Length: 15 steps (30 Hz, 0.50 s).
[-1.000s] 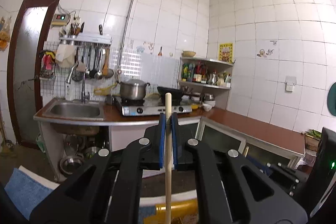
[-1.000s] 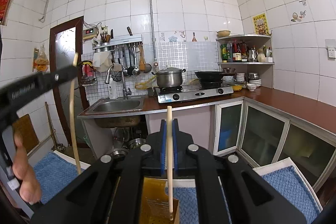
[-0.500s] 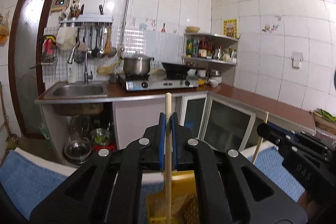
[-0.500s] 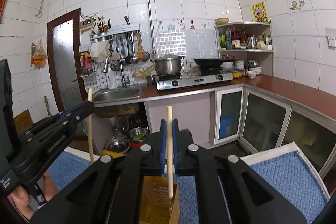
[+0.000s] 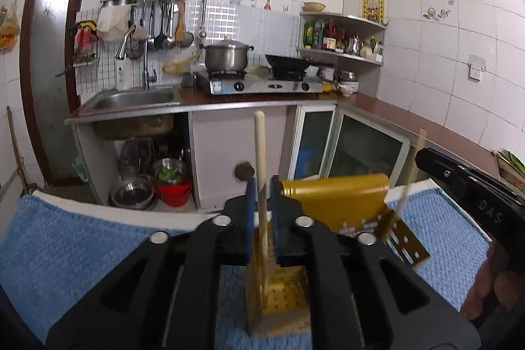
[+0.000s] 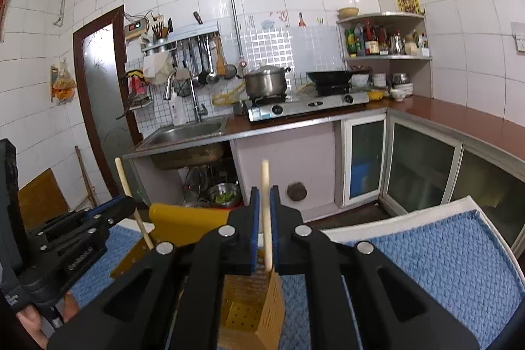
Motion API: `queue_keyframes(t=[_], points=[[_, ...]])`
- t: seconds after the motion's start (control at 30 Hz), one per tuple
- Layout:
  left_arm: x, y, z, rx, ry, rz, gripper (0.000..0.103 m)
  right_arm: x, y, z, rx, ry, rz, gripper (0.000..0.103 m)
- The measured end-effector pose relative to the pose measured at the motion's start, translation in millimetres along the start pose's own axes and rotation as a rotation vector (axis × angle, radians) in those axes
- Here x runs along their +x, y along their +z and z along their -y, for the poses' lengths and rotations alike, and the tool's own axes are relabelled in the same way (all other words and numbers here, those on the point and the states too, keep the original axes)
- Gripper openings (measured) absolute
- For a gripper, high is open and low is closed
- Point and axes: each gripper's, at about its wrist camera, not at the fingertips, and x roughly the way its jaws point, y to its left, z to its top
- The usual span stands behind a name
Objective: Organize utensils
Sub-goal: 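Open the right gripper to release the chopstick into the holder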
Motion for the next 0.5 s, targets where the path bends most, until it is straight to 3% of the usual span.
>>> queue_keyframes(t=[0.03,0.07,0.13,0.27,0.33,0.5], points=[[-5,-1,-1,-0.003,0.001,-0.006,0.035,-2,-1,1,0.005,0.001,-0.014,0.014],[-12,-2,-4,-0.009,0.005,-0.003,0.041,-5,-2,1,0.007,0.002,-0.019,0.032],[-28,-6,-8,-0.013,0.019,-0.003,0.054,-18,-4,1,0.008,0.003,-0.005,0.052],[-56,-16,-14,-0.007,0.031,-0.024,0.069,-41,-10,-2,-0.025,-0.035,-0.008,0.054],[-72,-22,-18,-0.02,0.044,-0.024,0.086,-56,-19,-3,-0.032,-0.063,-0.017,0.062],[-114,-46,-23,-0.029,0.096,-0.027,0.096,-95,-51,-6,-0.039,-0.122,-0.027,0.078]])
